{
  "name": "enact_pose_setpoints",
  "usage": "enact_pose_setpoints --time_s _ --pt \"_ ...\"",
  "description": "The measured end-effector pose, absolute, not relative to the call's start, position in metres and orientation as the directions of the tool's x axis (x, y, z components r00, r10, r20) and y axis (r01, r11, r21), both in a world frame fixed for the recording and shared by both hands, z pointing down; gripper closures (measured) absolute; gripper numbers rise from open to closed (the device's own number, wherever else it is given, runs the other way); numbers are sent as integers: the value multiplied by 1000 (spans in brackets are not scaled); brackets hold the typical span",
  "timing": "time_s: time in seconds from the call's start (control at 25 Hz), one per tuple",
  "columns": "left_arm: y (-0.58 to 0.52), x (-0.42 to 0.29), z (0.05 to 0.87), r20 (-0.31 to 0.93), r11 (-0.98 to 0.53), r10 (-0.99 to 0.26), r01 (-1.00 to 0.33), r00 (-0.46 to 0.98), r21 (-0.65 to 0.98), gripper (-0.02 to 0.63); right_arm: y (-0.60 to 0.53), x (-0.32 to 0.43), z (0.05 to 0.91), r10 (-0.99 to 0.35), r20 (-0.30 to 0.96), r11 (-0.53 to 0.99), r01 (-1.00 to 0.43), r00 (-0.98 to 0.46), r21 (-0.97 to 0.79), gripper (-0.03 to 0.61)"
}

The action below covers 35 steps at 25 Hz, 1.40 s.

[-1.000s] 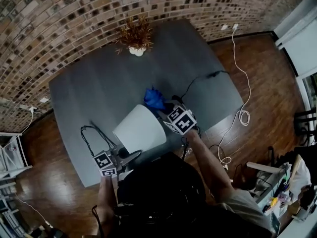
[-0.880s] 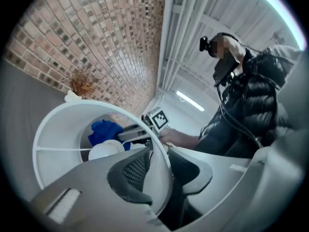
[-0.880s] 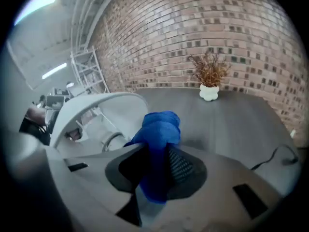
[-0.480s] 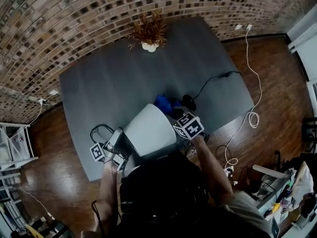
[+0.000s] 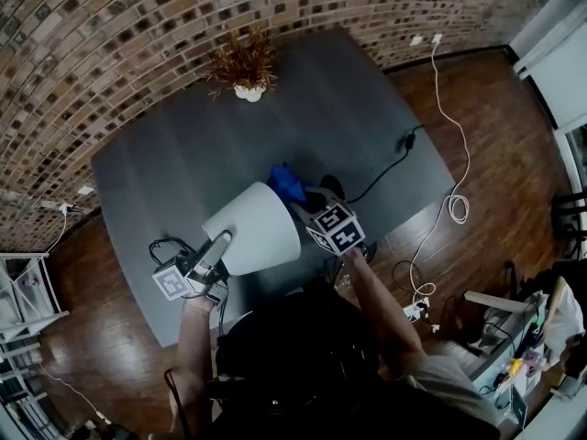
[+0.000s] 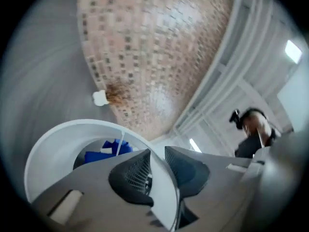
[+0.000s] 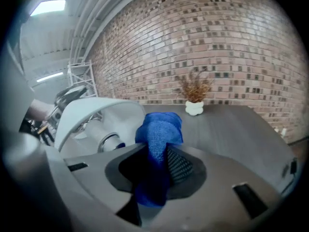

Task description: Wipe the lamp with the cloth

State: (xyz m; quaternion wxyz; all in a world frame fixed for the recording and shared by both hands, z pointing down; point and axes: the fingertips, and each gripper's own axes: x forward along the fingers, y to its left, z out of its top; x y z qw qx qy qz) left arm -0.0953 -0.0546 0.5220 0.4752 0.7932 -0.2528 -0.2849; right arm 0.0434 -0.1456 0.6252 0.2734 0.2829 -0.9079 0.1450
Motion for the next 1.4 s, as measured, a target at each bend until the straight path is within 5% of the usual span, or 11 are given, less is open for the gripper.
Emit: enact_pose_setpoints --time_s 0.12,0.2,0.52,0.72,0.92,1.16,1.24,1.4 --pt "-39 -83 532 -98 -573 -581 -320 808 754 583 -189 102 590 -625 537 613 -782 -566 -113 483" --pt "-32 -88 541 -105 -581 -575 -314 811 751 588 -201 130 573 -681 528 550 -831 -507 -89 483" --pt "-26 -87 542 -99 -569 -580 -315 808 760 591 -123 13 626 -343 548 764 -566 -763 -311 483" --pt "-29 -81 541 -89 -563 -574 -314 814 764 594 -165 89 642 -525 644 650 -751 -556 -119 483" --pt "-25 -80 543 -76 -561 -572 -323 817 762 594 -162 104 654 -487 688 731 -682 -537 -15 483" --pt "-24 -73 542 -56 -584 -566 -352 822 732 594 -202 210 624 -706 690 523 -774 -159 356 483" --pt "-17 -70 544 -31 -629 -544 -382 839 677 594 -206 215 601 -722 662 491 -823 -201 285 483" --pt "-1 -66 550 19 -723 -481 -408 877 557 595 -178 126 585 -542 643 715 -699 -541 15 483"
